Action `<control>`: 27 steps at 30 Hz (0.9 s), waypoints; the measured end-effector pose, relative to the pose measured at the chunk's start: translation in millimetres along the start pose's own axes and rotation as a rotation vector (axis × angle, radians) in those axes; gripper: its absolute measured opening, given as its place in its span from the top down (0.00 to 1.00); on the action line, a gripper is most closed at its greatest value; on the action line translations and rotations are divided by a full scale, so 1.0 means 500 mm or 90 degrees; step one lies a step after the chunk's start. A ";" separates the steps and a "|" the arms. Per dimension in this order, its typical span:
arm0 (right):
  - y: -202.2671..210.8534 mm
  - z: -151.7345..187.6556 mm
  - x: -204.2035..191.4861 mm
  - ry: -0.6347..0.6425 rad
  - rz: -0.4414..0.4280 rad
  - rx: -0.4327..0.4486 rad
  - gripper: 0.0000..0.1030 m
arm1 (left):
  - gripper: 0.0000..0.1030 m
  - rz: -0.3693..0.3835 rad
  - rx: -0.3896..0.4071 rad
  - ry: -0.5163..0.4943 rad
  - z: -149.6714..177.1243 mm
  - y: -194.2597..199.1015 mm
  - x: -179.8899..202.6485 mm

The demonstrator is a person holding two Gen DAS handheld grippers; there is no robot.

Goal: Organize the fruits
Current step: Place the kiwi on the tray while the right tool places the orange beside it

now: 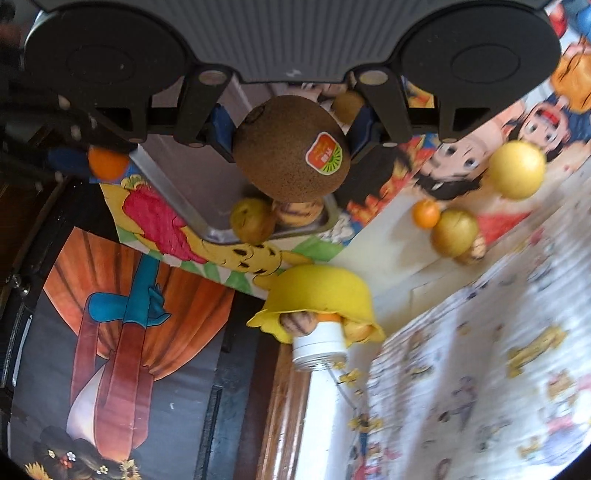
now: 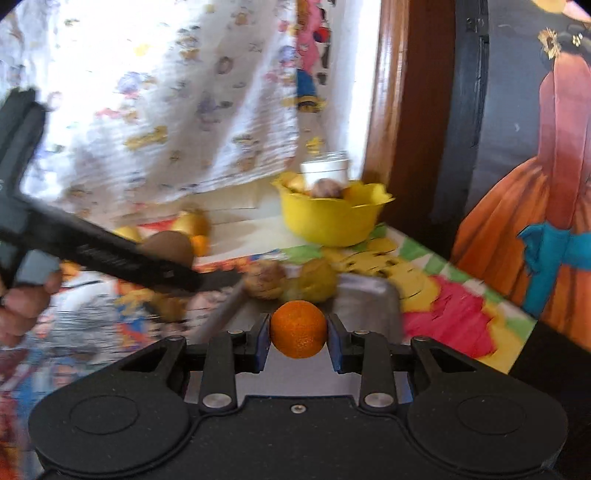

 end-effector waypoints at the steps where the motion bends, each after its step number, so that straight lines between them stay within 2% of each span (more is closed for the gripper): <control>1: -0.013 -0.006 0.014 0.006 0.002 -0.002 0.67 | 0.35 0.000 0.001 -0.003 -0.003 -0.011 0.004; 6: -0.091 -0.025 0.073 0.001 -0.009 -0.016 0.67 | 0.35 0.006 -0.003 -0.007 -0.013 -0.064 0.017; 13: -0.180 -0.024 0.094 0.015 -0.056 -0.041 0.67 | 0.35 0.020 -0.005 -0.049 -0.002 -0.102 0.047; 20: -0.228 -0.020 0.098 0.031 -0.080 -0.067 0.67 | 0.35 0.015 -0.019 -0.095 0.021 -0.131 0.068; 27: -0.250 -0.007 0.107 0.024 -0.082 -0.083 0.67 | 0.35 0.016 -0.009 -0.128 0.030 -0.142 0.092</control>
Point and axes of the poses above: each gripper's, at about its wrist camera, not at the fingertips, and y roughly against the way its jaws point, x to its right, z to its underside, the point moved 7 cm from there along -y, roughly the way its jaws point, and after that the axes turned 4 degrees about -z, right-handed, at the moved point
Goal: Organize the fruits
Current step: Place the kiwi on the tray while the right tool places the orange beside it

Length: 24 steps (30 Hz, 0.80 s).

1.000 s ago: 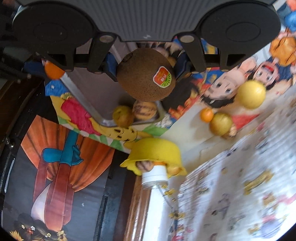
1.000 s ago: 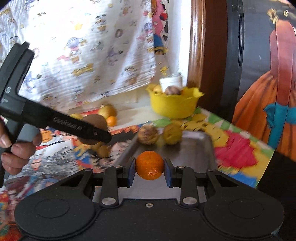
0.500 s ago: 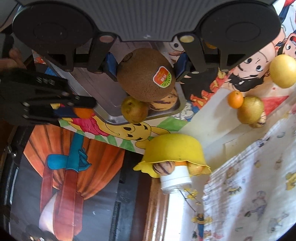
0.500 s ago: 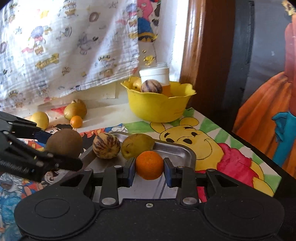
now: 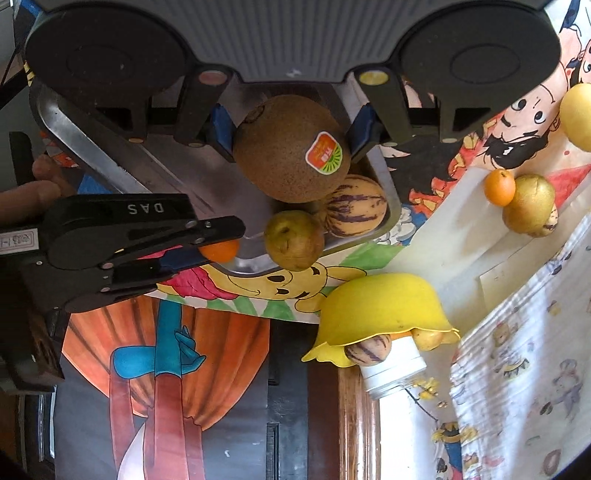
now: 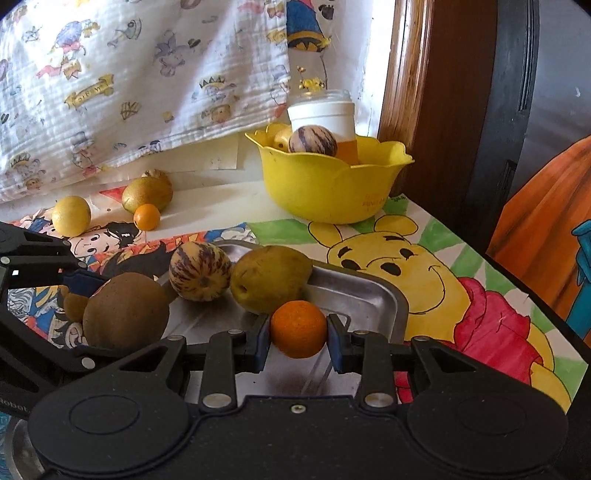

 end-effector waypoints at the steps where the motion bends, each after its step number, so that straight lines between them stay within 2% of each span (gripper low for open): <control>1: -0.002 0.002 0.000 -0.001 0.000 -0.001 0.67 | 0.35 -0.002 -0.001 -0.001 0.000 -0.003 0.001; 6: -0.014 0.010 0.000 -0.003 -0.001 -0.007 0.67 | 0.35 -0.016 -0.008 -0.012 0.003 -0.015 0.004; 24: -0.019 0.021 0.006 -0.009 0.008 -0.006 0.65 | 0.35 -0.007 -0.018 -0.016 0.017 -0.023 0.013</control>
Point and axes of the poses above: each gripper's, at about its wrist camera, not at the fingertips, and y roughly against the way its jaws point, x to its right, z to its underside, the point moved 7 cm from there along -y, roughly the way its jaws point, and after that the axes turned 4 degrees about -z, right-handed, at the moved point
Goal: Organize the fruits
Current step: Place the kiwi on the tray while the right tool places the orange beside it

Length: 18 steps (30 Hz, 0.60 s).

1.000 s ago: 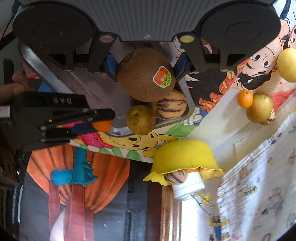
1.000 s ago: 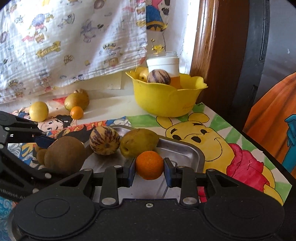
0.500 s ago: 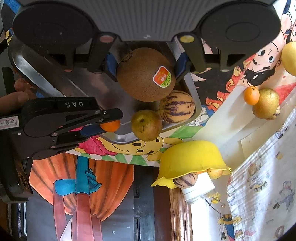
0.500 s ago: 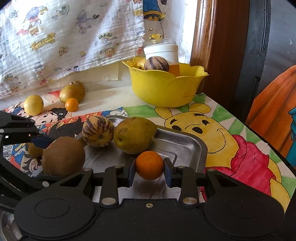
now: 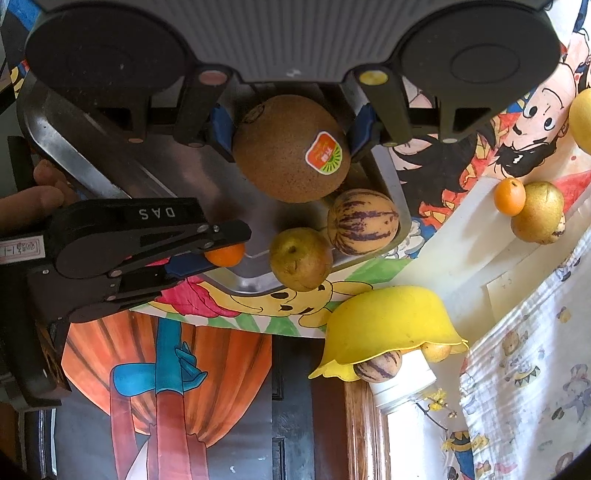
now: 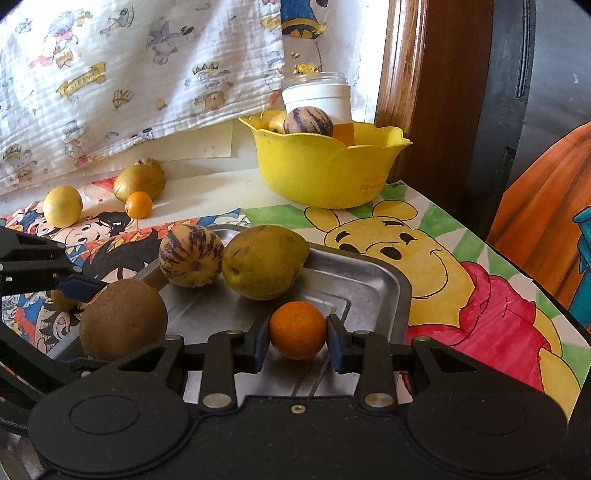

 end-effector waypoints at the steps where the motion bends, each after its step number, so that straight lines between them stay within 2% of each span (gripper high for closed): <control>1: 0.001 0.000 0.000 0.001 0.001 0.000 0.65 | 0.34 0.000 0.000 0.001 0.000 0.000 0.000; 8: 0.012 0.001 0.002 -0.004 0.012 0.003 0.57 | 0.34 -0.001 -0.003 -0.003 0.001 0.002 0.001; 12: 0.032 -0.002 0.004 -0.011 0.016 0.012 0.51 | 0.23 -0.005 0.015 -0.009 -0.003 0.019 0.004; 18: 0.095 -0.028 0.001 -0.021 0.038 0.052 0.38 | 0.17 -0.017 0.044 -0.033 -0.015 0.066 0.003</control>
Point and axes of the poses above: each gripper's, at about its wrist camera, not at the fingertips, and y roughly against the way its jaws point, x to its right, z to its underside, the point moved 7 cm from there along -y, roughly the way its jaws point, and after that the axes turned 4 degrees about -z, right-handed, at the moved point
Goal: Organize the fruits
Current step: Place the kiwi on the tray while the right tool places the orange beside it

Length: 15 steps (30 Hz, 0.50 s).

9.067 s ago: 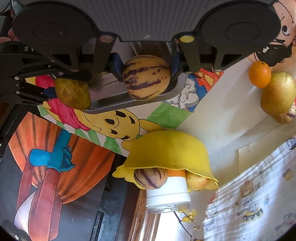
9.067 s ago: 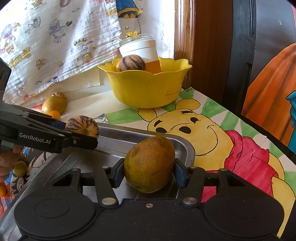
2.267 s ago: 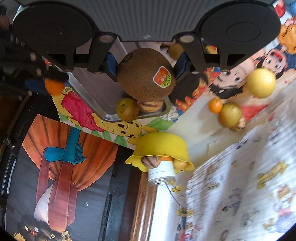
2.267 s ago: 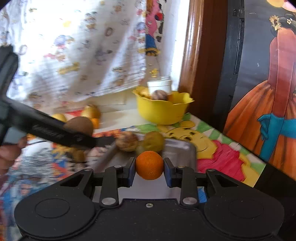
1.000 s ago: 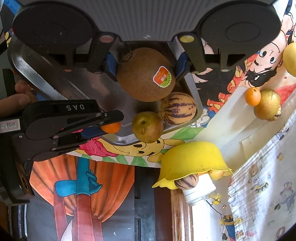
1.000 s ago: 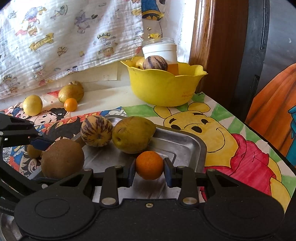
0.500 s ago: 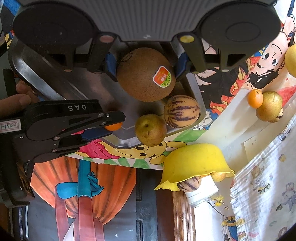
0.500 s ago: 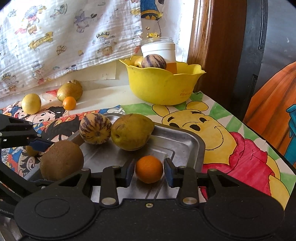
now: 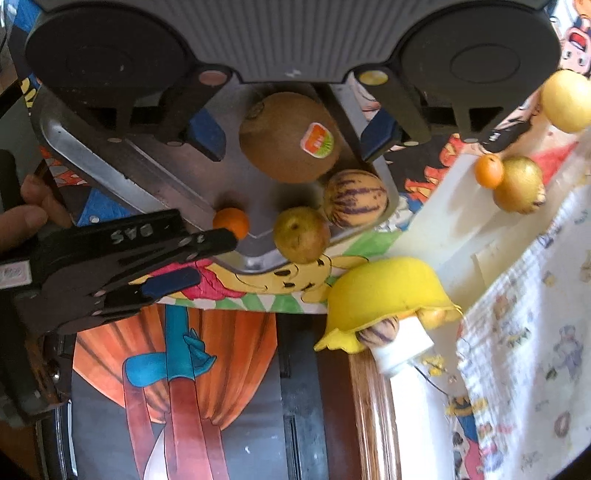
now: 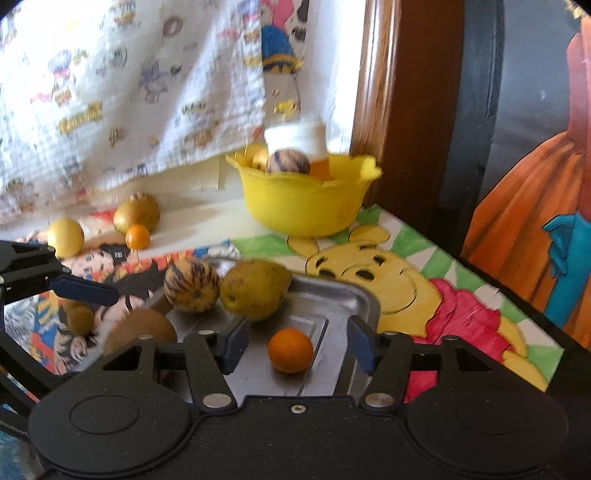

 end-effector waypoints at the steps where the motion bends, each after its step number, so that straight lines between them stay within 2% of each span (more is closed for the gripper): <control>1: 0.013 -0.007 -0.001 0.000 0.003 0.008 0.34 | 0.15 -0.001 0.003 0.003 -0.002 0.009 -0.003; 7: 0.107 -0.047 -0.015 -0.008 0.024 0.063 0.18 | 0.03 -0.022 0.036 0.042 -0.019 0.093 -0.038; 12: 0.198 -0.075 -0.038 -0.017 0.038 0.109 0.08 | 0.00 -0.042 0.067 0.102 -0.032 0.176 -0.075; 15: 0.251 -0.084 -0.060 -0.017 0.042 0.131 0.04 | 0.00 -0.053 0.085 0.129 -0.036 0.223 -0.092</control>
Point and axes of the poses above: each gripper's, at about its wrist camera, not at the fingertips, and y roughly against the way its jaws point, x to its right, z to its underside, the point moved 7 cm from there along -y, roughly the way its jaws point, and after that the axes turned 4 degrees about -z, right-handed, at the moved point
